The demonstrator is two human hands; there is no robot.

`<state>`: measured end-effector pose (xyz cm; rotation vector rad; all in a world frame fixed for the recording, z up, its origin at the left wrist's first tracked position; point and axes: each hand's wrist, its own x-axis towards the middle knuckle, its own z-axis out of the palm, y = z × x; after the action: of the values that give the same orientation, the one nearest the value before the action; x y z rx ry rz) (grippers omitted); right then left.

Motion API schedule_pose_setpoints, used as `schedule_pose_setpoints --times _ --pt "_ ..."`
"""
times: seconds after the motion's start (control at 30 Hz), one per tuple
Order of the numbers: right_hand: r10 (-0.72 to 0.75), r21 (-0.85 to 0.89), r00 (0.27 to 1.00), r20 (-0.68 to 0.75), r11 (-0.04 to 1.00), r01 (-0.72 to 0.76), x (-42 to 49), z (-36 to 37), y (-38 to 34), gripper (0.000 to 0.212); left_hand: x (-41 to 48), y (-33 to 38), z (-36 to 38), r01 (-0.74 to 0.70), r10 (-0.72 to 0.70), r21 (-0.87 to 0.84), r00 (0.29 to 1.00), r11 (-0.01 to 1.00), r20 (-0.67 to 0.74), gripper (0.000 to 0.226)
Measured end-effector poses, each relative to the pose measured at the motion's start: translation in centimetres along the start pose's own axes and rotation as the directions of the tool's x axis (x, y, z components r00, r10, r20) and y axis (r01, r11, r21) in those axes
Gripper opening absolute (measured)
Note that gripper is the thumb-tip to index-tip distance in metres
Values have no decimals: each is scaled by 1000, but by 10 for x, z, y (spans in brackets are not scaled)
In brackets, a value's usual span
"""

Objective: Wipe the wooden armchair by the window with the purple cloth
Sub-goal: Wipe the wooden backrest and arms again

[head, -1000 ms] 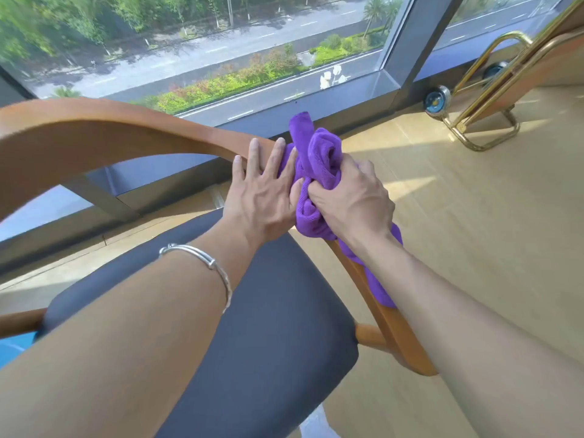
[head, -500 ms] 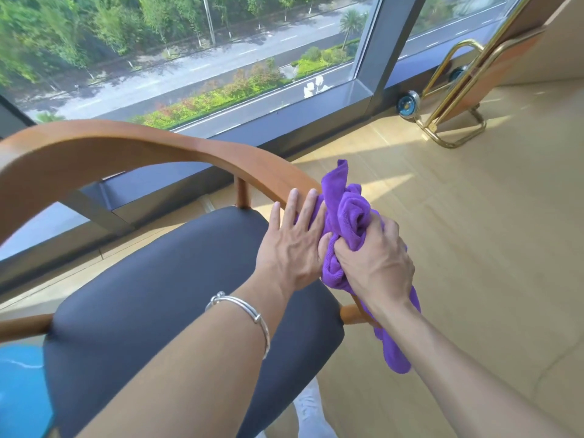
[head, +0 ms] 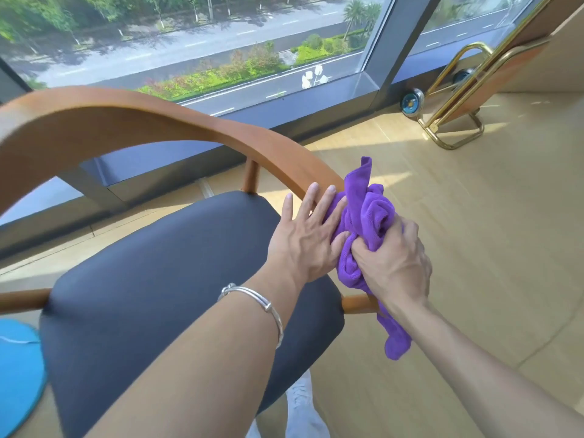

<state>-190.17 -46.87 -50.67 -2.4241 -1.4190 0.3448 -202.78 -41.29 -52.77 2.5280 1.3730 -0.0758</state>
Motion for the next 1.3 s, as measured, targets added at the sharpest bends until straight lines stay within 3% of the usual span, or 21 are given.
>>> schedule_pose_setpoints --times 0.23,0.5,0.97,1.17,1.3 --pt "-22 -73 999 -36 997 20 7 9 -12 42 3 -35 -1 42 -41 56 999 998 -31 62" --pt "-192 -162 981 -6 969 189 56 34 -72 47 9 -107 -17 201 -190 107 977 974 -100 59" --pt "-540 -247 831 135 794 556 121 109 -228 47 -8 -244 -59 381 -314 271 913 884 -259 58" --pt "-580 -112 809 90 802 587 118 123 -272 39 -57 -303 -88 487 -430 190 859 852 -278 54" --pt "-563 -89 822 89 817 569 118 122 -274 54 -91 -319 -86 546 -526 14 813 838 -251 55"
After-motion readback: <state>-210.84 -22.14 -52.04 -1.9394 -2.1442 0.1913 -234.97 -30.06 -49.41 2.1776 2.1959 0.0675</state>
